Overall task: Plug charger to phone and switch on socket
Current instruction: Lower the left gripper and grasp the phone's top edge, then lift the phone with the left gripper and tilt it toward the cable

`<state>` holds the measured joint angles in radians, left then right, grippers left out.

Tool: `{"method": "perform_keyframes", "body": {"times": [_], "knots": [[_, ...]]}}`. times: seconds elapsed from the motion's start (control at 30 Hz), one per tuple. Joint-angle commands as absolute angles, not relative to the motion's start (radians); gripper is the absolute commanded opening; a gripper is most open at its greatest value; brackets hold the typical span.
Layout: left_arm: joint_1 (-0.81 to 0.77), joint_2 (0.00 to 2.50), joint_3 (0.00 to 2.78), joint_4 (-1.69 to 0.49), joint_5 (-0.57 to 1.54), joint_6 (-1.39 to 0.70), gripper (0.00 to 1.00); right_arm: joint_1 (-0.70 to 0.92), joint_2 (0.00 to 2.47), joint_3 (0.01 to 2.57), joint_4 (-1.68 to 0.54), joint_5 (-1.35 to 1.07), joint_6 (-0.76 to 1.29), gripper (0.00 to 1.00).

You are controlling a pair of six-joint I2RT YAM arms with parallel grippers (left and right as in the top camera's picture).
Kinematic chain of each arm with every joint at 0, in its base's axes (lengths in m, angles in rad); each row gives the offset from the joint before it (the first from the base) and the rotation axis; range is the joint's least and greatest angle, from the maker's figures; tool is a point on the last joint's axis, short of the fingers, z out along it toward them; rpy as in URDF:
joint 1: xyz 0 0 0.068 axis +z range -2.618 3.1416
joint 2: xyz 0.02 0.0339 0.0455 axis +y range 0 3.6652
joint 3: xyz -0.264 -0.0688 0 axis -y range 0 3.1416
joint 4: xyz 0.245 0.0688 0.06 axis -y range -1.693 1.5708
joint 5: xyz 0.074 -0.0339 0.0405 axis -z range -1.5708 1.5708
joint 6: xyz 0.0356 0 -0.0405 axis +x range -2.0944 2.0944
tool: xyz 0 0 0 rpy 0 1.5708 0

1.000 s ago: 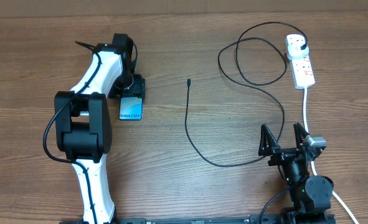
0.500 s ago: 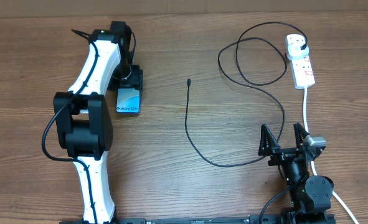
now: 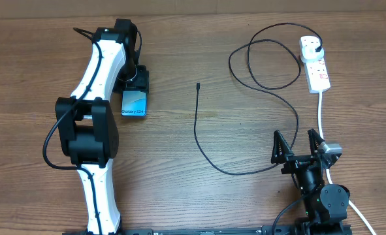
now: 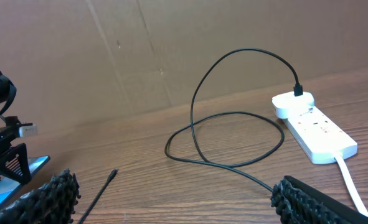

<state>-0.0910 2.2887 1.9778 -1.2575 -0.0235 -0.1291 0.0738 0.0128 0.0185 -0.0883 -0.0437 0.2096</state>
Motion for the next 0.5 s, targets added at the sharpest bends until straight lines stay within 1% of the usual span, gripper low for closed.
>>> {"method": "perform_keyframes", "body": {"times": [0.0,0.03,0.07,0.23,0.37,0.47], "knots": [[-0.085,2.285,2.011,-1.260,-0.034,-0.135,0.19,0.079,0.005,0.008,-0.082,-0.030,0.213,1.00],[-0.085,2.285,2.011,-1.261,-0.033,-0.135,0.13,0.079,0.005,0.008,-0.082,-0.030,0.213,1.00],[-0.086,2.285,2.011,-1.262,-0.033,-0.135,0.04,0.079,0.005,0.008,-0.082,-0.030,0.213,1.00],[-0.086,2.285,2.012,-1.267,-0.033,-0.155,0.04,0.079,0.005,0.008,-0.082,-0.030,0.213,1.00],[-0.086,2.281,2.013,-1.288,-0.030,-0.236,0.04,0.079,0.005,0.008,-0.082,-0.030,0.213,1.00],[-0.086,2.278,2.019,-1.313,0.019,-0.308,0.04,0.079,0.005,0.008,-0.082,-0.030,0.213,1.00]]}}
